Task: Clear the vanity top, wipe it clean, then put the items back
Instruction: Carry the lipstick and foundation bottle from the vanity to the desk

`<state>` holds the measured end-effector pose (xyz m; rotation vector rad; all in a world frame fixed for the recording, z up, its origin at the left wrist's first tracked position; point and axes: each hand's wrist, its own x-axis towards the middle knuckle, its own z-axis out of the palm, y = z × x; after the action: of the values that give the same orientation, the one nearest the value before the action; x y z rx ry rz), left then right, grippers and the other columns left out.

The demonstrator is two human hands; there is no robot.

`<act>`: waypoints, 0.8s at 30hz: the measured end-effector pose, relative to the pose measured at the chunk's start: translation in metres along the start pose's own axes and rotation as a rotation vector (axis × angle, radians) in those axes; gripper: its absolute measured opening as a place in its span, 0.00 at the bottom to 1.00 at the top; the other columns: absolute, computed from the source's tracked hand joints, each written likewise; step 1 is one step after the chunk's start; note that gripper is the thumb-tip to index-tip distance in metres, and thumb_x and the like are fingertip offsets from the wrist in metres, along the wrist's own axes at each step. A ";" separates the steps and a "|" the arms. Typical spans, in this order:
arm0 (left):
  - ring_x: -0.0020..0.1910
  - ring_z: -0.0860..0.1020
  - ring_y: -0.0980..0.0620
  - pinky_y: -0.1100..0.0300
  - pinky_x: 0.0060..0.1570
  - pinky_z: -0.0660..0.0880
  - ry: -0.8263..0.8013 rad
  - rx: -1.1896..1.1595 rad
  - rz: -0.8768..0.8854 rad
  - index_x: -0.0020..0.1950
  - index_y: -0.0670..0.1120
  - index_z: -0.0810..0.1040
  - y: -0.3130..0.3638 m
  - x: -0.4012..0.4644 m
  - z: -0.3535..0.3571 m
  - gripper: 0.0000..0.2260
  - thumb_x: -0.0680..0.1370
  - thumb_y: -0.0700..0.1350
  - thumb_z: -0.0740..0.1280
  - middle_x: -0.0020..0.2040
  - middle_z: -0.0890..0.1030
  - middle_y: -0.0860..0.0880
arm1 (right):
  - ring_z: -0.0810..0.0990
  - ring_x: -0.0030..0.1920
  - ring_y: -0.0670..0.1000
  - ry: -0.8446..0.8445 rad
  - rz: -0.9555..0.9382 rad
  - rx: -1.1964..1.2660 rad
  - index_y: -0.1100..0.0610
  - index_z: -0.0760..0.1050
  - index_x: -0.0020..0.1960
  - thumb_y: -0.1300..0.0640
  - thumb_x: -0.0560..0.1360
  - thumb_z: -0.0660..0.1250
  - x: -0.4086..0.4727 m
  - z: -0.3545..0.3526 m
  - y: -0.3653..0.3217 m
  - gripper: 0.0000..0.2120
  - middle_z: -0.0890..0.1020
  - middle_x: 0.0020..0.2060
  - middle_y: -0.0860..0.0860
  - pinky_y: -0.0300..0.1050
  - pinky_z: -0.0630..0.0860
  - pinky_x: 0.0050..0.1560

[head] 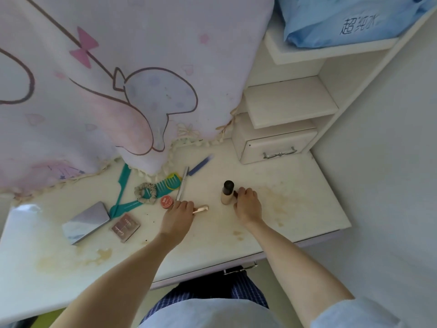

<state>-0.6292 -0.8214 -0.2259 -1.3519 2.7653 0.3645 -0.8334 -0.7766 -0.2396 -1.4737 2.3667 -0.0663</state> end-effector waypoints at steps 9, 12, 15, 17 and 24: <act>0.31 0.65 0.53 0.60 0.29 0.61 0.223 -0.754 -0.305 0.47 0.42 0.63 0.035 0.036 -0.028 0.08 0.79 0.44 0.61 0.33 0.66 0.50 | 0.74 0.41 0.57 0.477 0.176 0.530 0.68 0.71 0.56 0.66 0.76 0.61 -0.020 -0.018 0.017 0.10 0.70 0.48 0.57 0.45 0.71 0.40; 0.32 0.64 0.53 0.58 0.33 0.65 0.257 -0.942 -0.309 0.45 0.40 0.65 0.041 0.033 -0.031 0.16 0.77 0.53 0.62 0.33 0.65 0.49 | 0.72 0.41 0.49 0.563 -0.057 0.601 0.66 0.69 0.62 0.65 0.76 0.63 -0.047 -0.026 0.011 0.15 0.69 0.49 0.53 0.38 0.72 0.44; 0.32 0.69 0.54 0.55 0.37 0.71 0.280 -1.250 -0.330 0.46 0.41 0.66 0.045 0.030 -0.036 0.17 0.75 0.56 0.59 0.35 0.67 0.46 | 0.75 0.41 0.47 0.536 -0.305 0.688 0.58 0.68 0.59 0.58 0.77 0.62 -0.066 -0.031 -0.016 0.12 0.74 0.49 0.53 0.34 0.71 0.43; 0.29 0.71 0.58 0.59 0.36 0.72 0.281 -1.427 -0.335 0.46 0.44 0.67 0.045 0.027 -0.039 0.10 0.81 0.50 0.56 0.34 0.69 0.47 | 0.76 0.43 0.48 0.512 -0.410 0.719 0.56 0.68 0.55 0.57 0.77 0.60 -0.071 -0.029 -0.038 0.08 0.76 0.48 0.55 0.36 0.72 0.44; 0.33 0.71 0.55 0.63 0.34 0.70 0.205 -1.436 -0.453 0.51 0.42 0.71 0.027 0.014 -0.039 0.09 0.81 0.47 0.57 0.37 0.73 0.48 | 0.76 0.42 0.48 0.432 -0.467 0.702 0.59 0.72 0.51 0.59 0.76 0.61 -0.067 -0.006 -0.085 0.06 0.78 0.44 0.55 0.32 0.70 0.43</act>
<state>-0.6563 -0.8258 -0.1846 -2.1119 1.9452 2.5024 -0.7355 -0.7580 -0.1976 -1.6822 1.8794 -1.2934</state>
